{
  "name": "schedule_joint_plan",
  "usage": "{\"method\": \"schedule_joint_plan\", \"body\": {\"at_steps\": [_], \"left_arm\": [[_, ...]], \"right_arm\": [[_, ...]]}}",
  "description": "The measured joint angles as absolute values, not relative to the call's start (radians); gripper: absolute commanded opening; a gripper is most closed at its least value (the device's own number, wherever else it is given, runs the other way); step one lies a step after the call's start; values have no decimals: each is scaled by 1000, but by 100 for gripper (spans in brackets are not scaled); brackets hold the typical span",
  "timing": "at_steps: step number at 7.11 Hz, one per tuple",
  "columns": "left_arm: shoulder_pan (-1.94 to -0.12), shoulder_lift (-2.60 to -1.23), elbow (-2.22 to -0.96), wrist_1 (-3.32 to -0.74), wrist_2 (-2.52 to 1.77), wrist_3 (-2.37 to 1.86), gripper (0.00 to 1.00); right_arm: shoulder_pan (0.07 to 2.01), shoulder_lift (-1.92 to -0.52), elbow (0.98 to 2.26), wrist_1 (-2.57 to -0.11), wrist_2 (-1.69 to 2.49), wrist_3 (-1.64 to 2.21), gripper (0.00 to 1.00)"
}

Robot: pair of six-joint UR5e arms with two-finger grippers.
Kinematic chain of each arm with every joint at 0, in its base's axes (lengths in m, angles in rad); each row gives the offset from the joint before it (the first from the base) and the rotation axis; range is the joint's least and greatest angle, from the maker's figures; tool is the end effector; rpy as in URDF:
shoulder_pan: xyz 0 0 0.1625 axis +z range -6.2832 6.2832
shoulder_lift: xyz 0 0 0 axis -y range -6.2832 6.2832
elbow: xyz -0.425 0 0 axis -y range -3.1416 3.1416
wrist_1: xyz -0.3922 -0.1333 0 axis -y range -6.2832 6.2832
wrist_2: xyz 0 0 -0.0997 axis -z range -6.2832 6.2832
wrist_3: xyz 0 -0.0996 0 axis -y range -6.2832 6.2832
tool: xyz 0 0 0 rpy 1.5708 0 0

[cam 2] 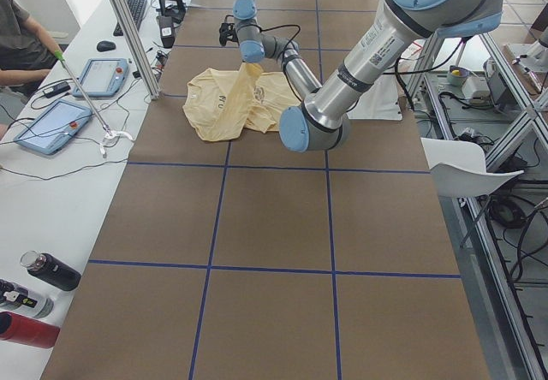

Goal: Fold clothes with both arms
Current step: 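Fold the held sleeve across the shirt front over the first sleeve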

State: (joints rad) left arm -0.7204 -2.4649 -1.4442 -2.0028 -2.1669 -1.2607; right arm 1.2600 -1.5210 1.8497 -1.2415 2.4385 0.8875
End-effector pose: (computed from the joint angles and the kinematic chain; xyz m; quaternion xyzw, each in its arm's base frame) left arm 0.4950 -0.5375 0.0933 0.0549 0.5890 0.0015 0.8063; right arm -0.1016 -0.5037 0.4504 0.0178 -0.4939 0.1140 0.8619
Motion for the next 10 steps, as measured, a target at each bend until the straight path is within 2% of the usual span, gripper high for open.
{"method": "schedule_joint_plan", "body": {"at_steps": [6,7,8,10], "left_arm": [[-703,-2588,-1279,-2084,-2099,-1309,0],[-695,-2595,-1265,-2087,-2083,-1310,86],[-684,-2598,-1255,-2087,-2064,-1309,99],[-673,-2599,-1256,-2082,-2049,-1314,99]], "right_arm": [[1263,-1522,1850,-1241,2438,887,100],[1262,-1522,1851,-1241,2438,887,100],[1262,-1522,1851,-1241,2438,887,100],[1261,-1520,1851,-1242,2437,892,100]]}}
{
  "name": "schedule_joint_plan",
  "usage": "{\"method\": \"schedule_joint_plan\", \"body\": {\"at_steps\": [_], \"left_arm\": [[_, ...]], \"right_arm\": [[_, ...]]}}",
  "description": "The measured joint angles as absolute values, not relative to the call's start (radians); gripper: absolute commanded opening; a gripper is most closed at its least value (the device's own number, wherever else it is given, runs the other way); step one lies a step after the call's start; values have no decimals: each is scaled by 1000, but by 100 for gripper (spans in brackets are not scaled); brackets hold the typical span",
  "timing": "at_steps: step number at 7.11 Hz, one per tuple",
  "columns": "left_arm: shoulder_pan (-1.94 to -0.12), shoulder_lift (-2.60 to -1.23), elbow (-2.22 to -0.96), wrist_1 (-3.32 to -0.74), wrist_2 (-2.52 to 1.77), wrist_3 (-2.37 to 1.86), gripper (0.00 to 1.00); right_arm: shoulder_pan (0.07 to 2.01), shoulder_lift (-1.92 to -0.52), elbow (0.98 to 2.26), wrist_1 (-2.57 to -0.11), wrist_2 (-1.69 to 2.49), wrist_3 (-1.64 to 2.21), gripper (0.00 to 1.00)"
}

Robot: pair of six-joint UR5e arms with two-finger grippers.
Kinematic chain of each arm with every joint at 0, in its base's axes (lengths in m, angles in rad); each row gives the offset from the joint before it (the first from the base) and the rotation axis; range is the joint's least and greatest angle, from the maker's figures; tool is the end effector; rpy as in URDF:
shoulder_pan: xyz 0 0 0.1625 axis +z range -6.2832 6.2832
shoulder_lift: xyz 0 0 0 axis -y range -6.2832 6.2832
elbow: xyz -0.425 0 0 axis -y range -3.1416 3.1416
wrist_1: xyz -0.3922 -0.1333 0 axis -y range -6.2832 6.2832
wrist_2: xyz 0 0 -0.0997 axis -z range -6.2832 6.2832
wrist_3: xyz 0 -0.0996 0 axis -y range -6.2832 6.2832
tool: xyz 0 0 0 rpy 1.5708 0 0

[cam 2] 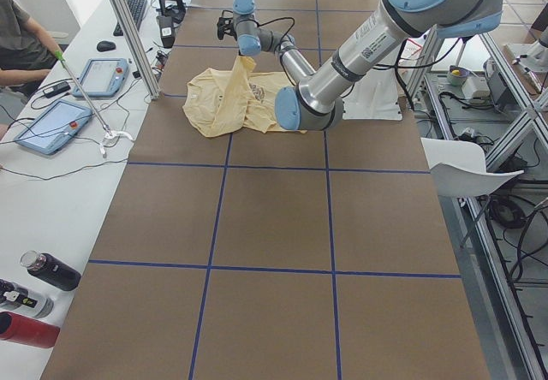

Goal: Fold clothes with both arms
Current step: 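Fold the held sleeve across the shirt front over the first sleeve, then release the sleeve and withdraw the left gripper while the right gripper moves to the hem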

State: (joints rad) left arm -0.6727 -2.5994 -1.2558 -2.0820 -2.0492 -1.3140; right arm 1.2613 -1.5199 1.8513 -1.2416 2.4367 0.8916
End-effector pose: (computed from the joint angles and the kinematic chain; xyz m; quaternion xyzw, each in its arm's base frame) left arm 0.5537 -0.5529 0.0613 0.0770 0.5861 -0.0309 0.8060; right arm -0.1009 -0.5040 0.4491 0.0186 -0.4938 0.1161 0.8616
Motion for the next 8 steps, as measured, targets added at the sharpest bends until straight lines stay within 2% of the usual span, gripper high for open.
{"method": "schedule_joint_plan", "body": {"at_steps": [2,4,6,8], "left_arm": [[-676,-2544,-1364,-2031,-2052,-1334,99],[-687,-2347,-1618,-1981,-2053,-1333,98],[-708,-2192,-1771,-1971,-2053,-1314,98],[-735,-2102,-1846,-1915,-2064,-1289,98]], "right_arm": [[1252,-1514,1862,-1238,2434,943,100],[1190,-1515,1902,-1231,2419,1136,100],[983,-1517,1997,-1229,2216,1475,100],[737,-1516,2069,-1230,1973,1742,100]]}}
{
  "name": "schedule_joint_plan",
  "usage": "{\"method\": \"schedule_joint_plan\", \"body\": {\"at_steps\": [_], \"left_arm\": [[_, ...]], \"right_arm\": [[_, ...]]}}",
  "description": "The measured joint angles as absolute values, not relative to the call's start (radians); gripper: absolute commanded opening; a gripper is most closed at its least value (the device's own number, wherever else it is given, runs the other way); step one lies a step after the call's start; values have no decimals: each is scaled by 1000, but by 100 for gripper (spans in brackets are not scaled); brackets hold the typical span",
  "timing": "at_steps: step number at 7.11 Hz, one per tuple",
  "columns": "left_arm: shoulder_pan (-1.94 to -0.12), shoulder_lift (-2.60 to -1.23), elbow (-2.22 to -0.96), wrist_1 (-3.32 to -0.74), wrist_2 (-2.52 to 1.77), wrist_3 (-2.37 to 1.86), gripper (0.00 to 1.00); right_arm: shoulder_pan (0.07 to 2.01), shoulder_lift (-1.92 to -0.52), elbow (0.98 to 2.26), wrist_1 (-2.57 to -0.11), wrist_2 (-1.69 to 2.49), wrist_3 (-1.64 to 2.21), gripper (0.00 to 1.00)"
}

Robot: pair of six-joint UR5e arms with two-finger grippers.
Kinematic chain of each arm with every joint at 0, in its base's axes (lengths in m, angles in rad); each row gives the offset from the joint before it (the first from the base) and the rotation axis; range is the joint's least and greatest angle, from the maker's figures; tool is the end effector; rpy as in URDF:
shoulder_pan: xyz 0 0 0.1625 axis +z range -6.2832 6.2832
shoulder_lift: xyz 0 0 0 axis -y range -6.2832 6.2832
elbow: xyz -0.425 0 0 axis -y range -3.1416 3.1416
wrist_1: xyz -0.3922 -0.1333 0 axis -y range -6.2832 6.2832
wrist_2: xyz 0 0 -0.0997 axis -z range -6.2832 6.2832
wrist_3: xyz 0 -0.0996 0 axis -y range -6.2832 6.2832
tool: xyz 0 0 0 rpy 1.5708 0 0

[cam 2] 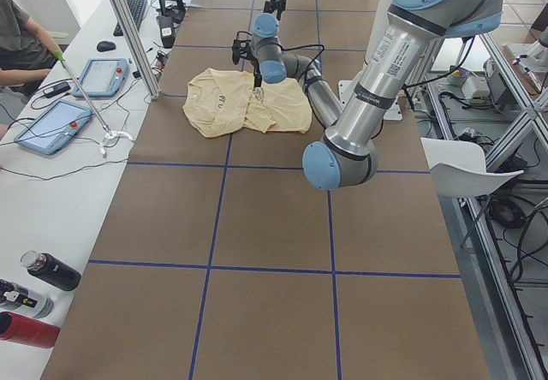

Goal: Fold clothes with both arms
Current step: 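Release the sleeve and withdraw the left gripper while the right gripper moves to the hem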

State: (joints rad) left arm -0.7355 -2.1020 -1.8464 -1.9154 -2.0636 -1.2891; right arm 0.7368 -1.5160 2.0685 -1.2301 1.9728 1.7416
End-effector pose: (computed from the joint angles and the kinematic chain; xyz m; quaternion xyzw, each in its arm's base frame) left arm 0.3925 -0.4714 0.1904 0.0784 0.5608 -0.0536 0.8225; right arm -0.3003 -0.3998 0.3608 -0.0547 -0.4567 0.3099 0.8321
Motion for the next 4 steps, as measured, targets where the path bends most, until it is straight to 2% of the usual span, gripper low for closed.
{"method": "schedule_joint_plan", "body": {"at_steps": [4], "left_arm": [[-780,-1948,-1966,-1875,-2074,-1156,98]], "right_arm": [[292,-1511,2105,-1237,1478,2142,99]]}}
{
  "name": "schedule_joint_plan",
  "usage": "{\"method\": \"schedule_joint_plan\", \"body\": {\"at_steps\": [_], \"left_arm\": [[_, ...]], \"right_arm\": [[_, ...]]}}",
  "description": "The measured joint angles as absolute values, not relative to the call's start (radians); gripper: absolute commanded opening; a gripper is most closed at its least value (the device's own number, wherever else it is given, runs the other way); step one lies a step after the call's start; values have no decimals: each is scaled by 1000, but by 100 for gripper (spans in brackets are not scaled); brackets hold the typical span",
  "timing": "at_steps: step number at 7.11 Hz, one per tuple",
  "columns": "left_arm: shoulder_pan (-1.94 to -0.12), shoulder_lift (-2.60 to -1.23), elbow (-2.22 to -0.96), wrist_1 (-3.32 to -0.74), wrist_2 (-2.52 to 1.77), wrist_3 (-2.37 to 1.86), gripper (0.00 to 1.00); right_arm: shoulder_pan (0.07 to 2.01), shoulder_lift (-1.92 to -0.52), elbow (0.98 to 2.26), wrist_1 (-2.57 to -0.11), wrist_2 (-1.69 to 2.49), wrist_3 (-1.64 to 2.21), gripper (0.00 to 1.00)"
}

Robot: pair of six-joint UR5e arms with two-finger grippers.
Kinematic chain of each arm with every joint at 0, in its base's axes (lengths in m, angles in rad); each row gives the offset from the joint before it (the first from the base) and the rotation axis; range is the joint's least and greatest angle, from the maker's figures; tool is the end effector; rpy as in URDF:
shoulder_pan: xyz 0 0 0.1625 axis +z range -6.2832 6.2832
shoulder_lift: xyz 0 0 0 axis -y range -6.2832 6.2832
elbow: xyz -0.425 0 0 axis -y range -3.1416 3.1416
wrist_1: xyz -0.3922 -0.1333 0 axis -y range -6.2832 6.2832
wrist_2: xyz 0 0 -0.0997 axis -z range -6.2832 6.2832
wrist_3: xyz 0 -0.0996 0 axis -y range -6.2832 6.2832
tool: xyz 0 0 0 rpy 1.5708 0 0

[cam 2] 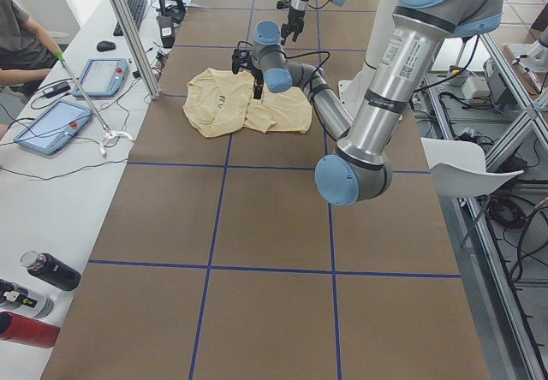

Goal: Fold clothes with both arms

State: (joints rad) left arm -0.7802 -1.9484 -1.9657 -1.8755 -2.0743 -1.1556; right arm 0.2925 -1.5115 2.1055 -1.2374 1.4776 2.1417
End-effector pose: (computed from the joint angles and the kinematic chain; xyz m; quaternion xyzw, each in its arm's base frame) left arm 0.3392 -0.4557 0.2374 0.1028 0.5310 -0.0252 0.8407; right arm -0.4275 -0.2776 0.3470 -0.0207 -0.4482 0.3928 0.8027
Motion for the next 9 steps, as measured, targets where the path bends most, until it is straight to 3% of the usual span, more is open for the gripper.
{"method": "schedule_joint_plan", "body": {"at_steps": [4,9], "left_arm": [[-784,-1894,-2001,-1875,-2073,-1152,98],[-784,-1889,-2003,-1875,-2071,-1154,98]], "right_arm": [[139,-1431,2036,-1310,1304,2346,98],[113,-1390,2007,-1358,1292,2358,82]]}}
